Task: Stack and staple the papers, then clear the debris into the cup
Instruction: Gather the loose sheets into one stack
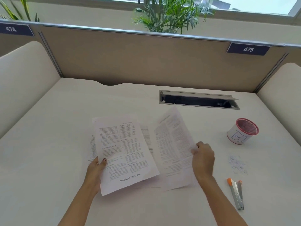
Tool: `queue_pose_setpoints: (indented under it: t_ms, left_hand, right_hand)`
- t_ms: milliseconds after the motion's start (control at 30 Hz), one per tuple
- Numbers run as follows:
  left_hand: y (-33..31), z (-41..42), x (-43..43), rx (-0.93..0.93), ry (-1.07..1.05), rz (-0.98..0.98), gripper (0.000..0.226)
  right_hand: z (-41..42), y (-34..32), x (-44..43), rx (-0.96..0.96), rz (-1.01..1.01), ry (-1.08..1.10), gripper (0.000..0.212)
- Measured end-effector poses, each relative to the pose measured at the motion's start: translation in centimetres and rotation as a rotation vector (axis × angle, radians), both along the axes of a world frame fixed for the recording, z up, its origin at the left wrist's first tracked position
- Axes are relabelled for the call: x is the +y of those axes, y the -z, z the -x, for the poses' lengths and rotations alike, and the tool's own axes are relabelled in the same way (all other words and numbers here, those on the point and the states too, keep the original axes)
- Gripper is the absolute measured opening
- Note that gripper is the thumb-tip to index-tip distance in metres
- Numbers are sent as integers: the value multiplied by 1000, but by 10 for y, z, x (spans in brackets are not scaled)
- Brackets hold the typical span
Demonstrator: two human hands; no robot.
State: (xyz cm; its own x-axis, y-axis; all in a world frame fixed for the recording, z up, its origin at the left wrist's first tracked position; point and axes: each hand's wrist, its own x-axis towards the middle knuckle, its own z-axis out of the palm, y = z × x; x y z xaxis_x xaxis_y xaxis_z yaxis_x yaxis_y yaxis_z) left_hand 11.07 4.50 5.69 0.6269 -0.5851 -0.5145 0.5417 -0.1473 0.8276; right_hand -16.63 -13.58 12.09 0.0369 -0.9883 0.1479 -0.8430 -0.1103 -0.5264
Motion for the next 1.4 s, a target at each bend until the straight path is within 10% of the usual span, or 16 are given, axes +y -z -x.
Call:
queue_pose_setpoints:
  t_ms: [233,400,1033,1133,1400]
  left_hand:
    - [2,-2,-8,-2,23,0,38]
    - [-6,1,-12,35,100,-16,30]
    - [-43,41,-34,-58,498,-4,24]
    - [-42,46,-35,2,493,9,27]
    - [-44,49,-34,79,417,70,28]
  right_hand:
    - [-11,-76,-40,-129,471,-126,18]
    - [-26,-95,-66,-317,296,-309,24]
    - [-149,-38,-27,217,583,-1259,22]
    - [-152,-29,-16,21,552,-1157,29]
    - [-60,-9,-1,-556,94,-74,52]
